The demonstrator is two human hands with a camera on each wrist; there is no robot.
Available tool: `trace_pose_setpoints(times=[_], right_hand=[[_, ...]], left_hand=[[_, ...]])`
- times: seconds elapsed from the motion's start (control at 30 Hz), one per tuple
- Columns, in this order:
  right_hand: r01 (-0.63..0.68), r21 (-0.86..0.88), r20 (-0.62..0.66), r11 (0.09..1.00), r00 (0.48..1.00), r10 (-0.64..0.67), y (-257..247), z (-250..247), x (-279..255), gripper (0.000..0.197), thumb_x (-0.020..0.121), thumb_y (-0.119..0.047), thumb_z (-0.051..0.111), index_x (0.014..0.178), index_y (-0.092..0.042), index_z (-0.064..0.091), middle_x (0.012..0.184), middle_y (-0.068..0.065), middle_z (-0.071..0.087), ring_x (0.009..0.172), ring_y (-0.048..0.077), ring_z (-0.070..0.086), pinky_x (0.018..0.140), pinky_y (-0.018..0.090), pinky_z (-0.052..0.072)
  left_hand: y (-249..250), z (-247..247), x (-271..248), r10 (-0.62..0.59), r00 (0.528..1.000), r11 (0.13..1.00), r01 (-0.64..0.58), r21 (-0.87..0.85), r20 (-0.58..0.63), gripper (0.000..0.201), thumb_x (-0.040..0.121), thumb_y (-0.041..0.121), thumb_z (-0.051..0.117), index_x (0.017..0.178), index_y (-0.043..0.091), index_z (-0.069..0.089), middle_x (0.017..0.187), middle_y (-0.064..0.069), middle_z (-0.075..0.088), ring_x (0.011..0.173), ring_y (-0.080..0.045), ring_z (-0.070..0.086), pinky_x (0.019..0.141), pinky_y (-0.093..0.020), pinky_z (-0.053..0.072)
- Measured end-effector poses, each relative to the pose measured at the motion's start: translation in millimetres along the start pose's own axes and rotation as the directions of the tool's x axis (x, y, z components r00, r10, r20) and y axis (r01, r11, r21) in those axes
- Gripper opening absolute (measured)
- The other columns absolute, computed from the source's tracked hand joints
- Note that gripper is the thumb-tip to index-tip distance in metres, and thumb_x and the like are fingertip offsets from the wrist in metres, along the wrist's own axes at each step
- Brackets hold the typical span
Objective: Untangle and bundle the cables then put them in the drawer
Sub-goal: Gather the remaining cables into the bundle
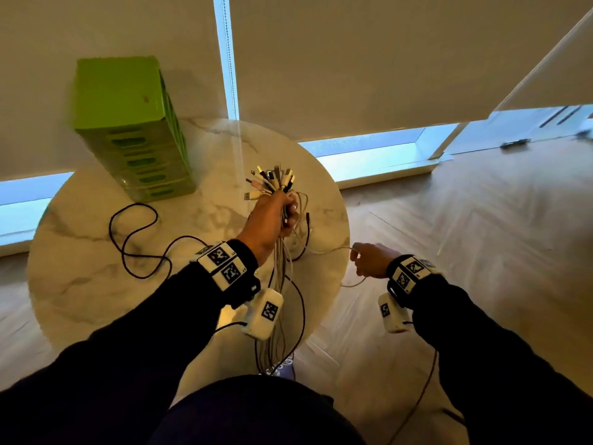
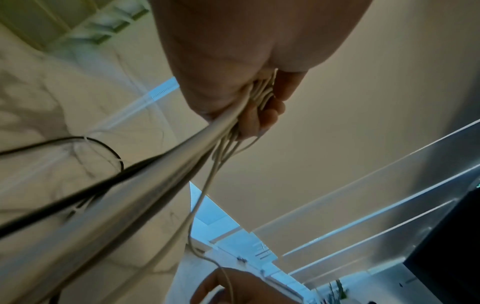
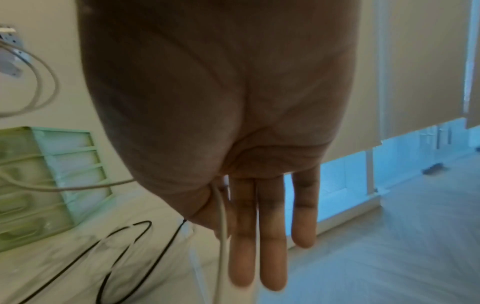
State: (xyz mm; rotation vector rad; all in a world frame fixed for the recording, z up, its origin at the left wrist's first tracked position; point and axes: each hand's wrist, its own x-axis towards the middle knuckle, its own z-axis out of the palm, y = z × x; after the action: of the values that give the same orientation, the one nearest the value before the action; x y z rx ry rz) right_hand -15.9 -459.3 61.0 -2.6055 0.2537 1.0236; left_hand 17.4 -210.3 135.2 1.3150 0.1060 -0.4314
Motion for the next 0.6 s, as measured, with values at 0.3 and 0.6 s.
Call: trace_pose_setpoints(times=[0.3, 0.6], right_hand=[[0.523, 0.332, -0.205, 0.785, 0.852, -0.481, -41.3, 37.2, -41.6, 0.053, 0.092, -0.014, 0.066, 0.14, -0.017, 0.044, 0.132, 0.005, 0.061, 0.118, 0.008, 0.054, 0.096, 0.013, 0.04], [0.438, 0.334, -0.471, 0.835, 0.844, -0.255, -13.2, 7.2, -69.7, 0.03, 0.107, -0.041, 0.035, 0.099, -0.02, 0.055, 0.082, -0.017, 0.058, 0.072, -0.005, 0.055, 0.067, 0.011, 0.038]], left_hand=[[-22.4, 43.1, -0.8, -0.077, 0.994, 0.994, 0.07, 0.089, 0.078, 0.031, 0.1, 0.019, 0.04, 0.073, 0.016, 0.054, 0.063, 0.001, 0.054, 0.06, -0.012, 0.047, 0.048, -0.024, 0.031], [-21.8, 40.8, 9.0, -0.062, 0.996, 0.989, 0.071, 0.129, -0.07, 0.032, 0.107, 0.029, 0.042, 0.076, 0.02, 0.045, 0.066, 0.002, 0.042, 0.055, -0.009, 0.037, 0.052, -0.022, 0.03]])
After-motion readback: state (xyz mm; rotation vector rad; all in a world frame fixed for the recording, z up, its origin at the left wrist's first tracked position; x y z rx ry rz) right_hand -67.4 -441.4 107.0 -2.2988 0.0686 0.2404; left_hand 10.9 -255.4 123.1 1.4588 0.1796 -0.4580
